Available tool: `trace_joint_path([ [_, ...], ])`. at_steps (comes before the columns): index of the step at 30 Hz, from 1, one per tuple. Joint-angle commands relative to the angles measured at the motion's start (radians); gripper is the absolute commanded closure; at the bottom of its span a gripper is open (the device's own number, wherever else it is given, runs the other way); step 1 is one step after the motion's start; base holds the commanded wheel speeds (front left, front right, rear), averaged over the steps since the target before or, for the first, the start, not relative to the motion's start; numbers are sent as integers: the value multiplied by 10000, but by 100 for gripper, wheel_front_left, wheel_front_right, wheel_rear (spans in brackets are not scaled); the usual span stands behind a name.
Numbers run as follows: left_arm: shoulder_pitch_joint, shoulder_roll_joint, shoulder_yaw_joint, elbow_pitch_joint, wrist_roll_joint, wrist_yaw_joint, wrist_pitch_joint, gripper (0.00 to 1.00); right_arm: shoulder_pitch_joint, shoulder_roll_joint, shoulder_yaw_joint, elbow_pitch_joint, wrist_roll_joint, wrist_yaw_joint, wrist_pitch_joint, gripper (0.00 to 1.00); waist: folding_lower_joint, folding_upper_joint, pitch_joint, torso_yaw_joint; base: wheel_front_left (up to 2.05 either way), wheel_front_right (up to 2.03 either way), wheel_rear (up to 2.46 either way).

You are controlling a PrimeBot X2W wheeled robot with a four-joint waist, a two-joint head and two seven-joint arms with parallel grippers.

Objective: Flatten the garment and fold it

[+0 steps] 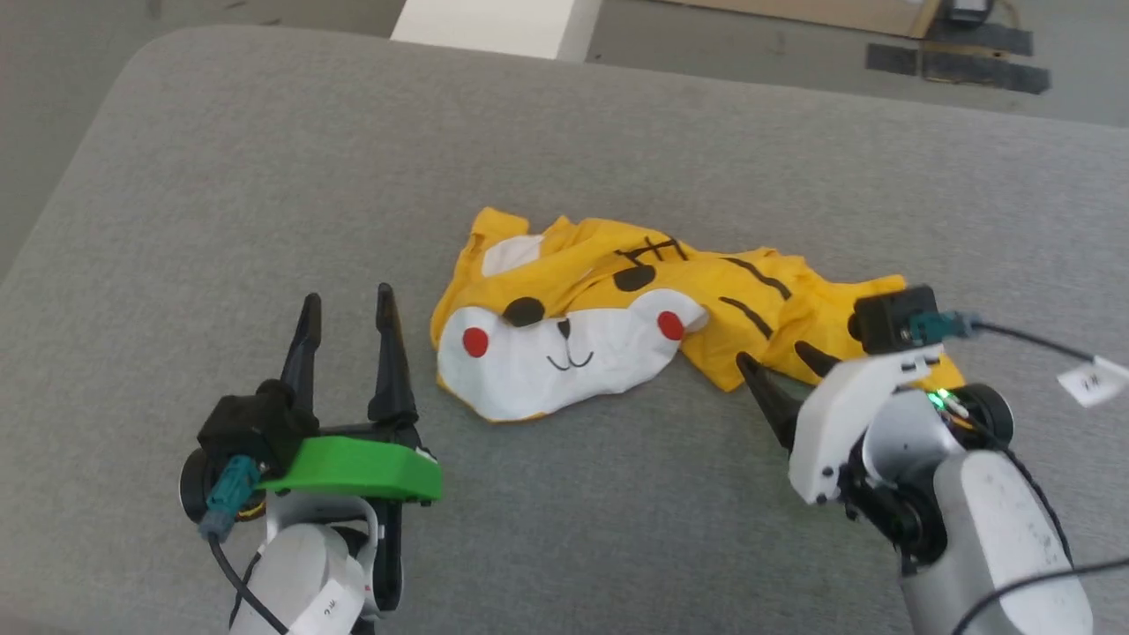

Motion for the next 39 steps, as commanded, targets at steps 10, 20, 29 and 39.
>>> trace_joint_path([
  [10, 260, -271, 461, 201, 265, -555, -36, 0, -1189, -5, 460, 736, 165, -13, -437, 100, 0, 0, 304, 555, 0, 0, 0],
  [20, 668, -279, 554, 497, 203, -562, -37, 0, 433, -93, 1630, -320, 1153, -13, 710, 100, 0, 0, -663, 143, 0, 0, 0],
  [29, 988, -280, 720, 584, 275, -666, -37, 0, 4173, -1244, 863, -2954, 557, -13, 4837, 100, 0, 0, -1154, -301, 0, 0, 0],
  [39, 802, -280, 585, 827, 359, -910, -37, 0, 5055, -58, -1524, -4713, -616, -13, 2212, 0, 0, 0, -973, -663, 0, 0, 0],
])
